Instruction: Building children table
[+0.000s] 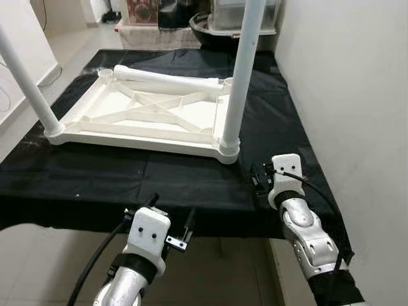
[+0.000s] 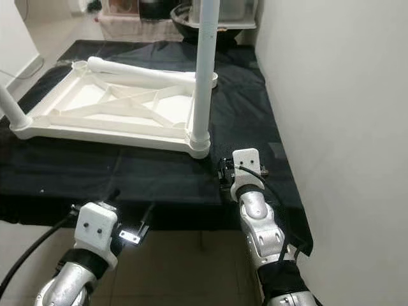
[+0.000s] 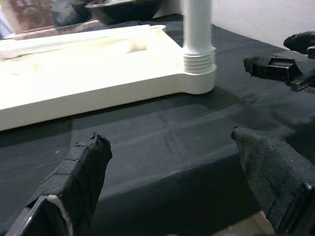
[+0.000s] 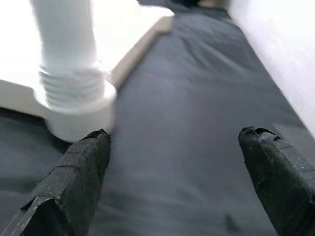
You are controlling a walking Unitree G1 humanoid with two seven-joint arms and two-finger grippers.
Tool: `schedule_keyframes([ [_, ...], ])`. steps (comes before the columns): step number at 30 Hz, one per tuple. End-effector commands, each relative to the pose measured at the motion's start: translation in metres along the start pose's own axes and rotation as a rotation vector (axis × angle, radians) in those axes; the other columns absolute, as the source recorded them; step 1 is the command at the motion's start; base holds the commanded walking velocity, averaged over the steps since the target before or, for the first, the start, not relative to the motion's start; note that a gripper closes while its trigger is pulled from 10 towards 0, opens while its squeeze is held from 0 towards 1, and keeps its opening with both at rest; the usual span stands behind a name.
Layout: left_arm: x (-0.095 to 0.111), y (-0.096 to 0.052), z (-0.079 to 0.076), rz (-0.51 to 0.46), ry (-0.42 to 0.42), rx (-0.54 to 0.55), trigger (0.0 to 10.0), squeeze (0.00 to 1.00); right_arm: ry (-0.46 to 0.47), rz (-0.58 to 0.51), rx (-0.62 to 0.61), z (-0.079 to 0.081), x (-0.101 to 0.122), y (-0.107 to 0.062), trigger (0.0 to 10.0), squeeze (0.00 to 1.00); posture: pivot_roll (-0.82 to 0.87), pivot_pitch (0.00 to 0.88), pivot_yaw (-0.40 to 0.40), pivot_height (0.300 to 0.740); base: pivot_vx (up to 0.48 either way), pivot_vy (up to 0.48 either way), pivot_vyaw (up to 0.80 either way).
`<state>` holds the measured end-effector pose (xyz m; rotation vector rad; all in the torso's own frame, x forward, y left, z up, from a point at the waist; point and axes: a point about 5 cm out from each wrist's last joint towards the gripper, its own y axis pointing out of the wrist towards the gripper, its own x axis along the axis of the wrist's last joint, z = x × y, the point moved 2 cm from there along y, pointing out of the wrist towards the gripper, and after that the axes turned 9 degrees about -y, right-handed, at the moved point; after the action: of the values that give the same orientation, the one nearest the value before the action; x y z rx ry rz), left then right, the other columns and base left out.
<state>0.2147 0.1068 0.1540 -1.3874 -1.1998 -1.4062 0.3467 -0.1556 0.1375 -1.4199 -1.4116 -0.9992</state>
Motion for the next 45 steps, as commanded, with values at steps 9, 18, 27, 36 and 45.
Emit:
schedule_keyframes([
  [9,-0.014,-0.003,0.025,0.043,-0.005,0.141,10.0,0.0,-0.001,-0.002,0.092,0.024,-0.006,-0.008,10.0,0.0,0.0,0.05,-0.011,0.74,0.0,0.0,0.0],
  [18,-0.019,0.0,0.03,0.054,0.006,0.174,10.0,0.0,0.019,-0.006,0.003,0.016,-0.006,0.007,10.0,0.0,0.0,0.042,-0.01,0.74,0.0,0.0,0.0],
  [27,-0.019,-0.001,0.034,0.043,0.006,0.193,10.0,0.0,0.128,-0.104,0.208,0.042,0.01,-0.005,10.0,0.0,0.0,0.021,-0.007,0.74,0.0,0.0,0.0],
  [36,-0.023,-0.009,0.034,0.059,-0.016,0.222,10.0,0.0,0.059,-0.097,0.184,0.029,-0.005,-0.023,10.0,0.0,-0.02,0.008,0.003,0.74,0.0,0.0,0.0],
  [45,-0.02,-0.009,0.043,0.041,-0.012,0.275,10.0,0.0,0.07,-0.101,0.196,0.031,-0.006,-0.024,10.0,0.0,-0.02,0.001,0.001,0.74,0.0,0.0,-0.43],
])
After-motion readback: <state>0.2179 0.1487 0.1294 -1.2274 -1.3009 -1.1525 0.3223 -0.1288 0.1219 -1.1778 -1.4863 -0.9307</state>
